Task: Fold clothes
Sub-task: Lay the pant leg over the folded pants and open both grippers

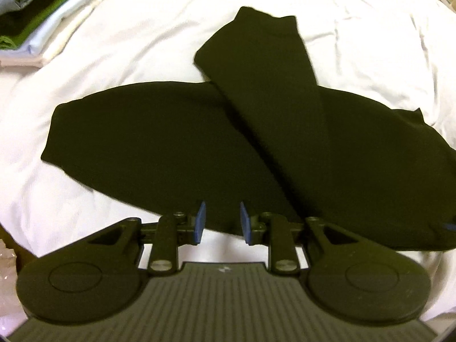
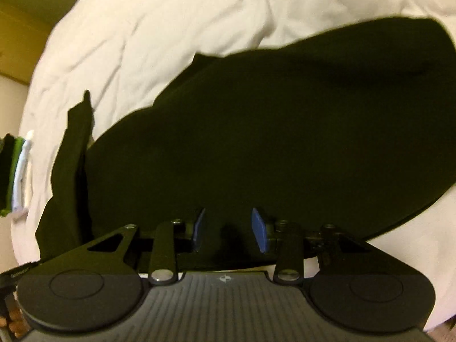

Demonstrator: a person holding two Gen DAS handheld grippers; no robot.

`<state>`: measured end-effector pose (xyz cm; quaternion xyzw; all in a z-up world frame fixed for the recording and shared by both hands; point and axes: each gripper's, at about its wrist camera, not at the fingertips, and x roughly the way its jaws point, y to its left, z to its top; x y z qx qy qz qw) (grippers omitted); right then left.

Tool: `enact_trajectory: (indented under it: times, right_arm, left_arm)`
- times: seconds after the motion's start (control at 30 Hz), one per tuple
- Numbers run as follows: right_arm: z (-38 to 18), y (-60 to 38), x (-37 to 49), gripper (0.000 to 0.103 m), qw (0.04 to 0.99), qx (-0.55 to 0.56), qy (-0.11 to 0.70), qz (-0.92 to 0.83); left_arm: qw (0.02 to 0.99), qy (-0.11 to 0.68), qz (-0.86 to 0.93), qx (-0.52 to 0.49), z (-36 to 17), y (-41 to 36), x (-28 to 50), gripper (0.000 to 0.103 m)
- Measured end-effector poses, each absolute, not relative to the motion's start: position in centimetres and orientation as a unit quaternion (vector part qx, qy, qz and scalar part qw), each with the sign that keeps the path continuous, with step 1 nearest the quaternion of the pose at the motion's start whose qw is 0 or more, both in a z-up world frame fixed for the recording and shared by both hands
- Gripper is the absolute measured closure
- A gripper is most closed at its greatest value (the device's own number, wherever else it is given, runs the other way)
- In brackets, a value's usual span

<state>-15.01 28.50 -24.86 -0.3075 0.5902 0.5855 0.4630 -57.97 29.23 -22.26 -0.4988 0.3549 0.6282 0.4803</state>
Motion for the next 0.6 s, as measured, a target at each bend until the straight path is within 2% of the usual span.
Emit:
enact_trajectory:
  times: [0.23,0.43,0.53,0.6]
  right_arm:
    - [-25.8,28.1,-20.9,0.059,0.502,-0.221,0.632,0.546]
    - [-26.4,30.6,-27.4,0.062,0.477,-0.157,0.646,0.575]
    - [-26.7,32.9,-30.4,0.061,0.468,-0.180,0.639,0.583]
    - [-27.3,33.5,-31.6,0.061,0.466,-0.199,0.639,0.579]
  left_arm:
    - [0.519,0.385,0.574,-0.503,-23.9,33.1,-65.5,0.081]
    - [0.523,0.389,0.563,-0.508,-24.2,36.1,-70.4,0.081]
    - [0.528,0.381,0.558,-0.514,-24.6,38.3,-71.9,0.080]
    - [0.541,0.374,0.546,-0.520,-25.0,40.2,-71.9,0.074]
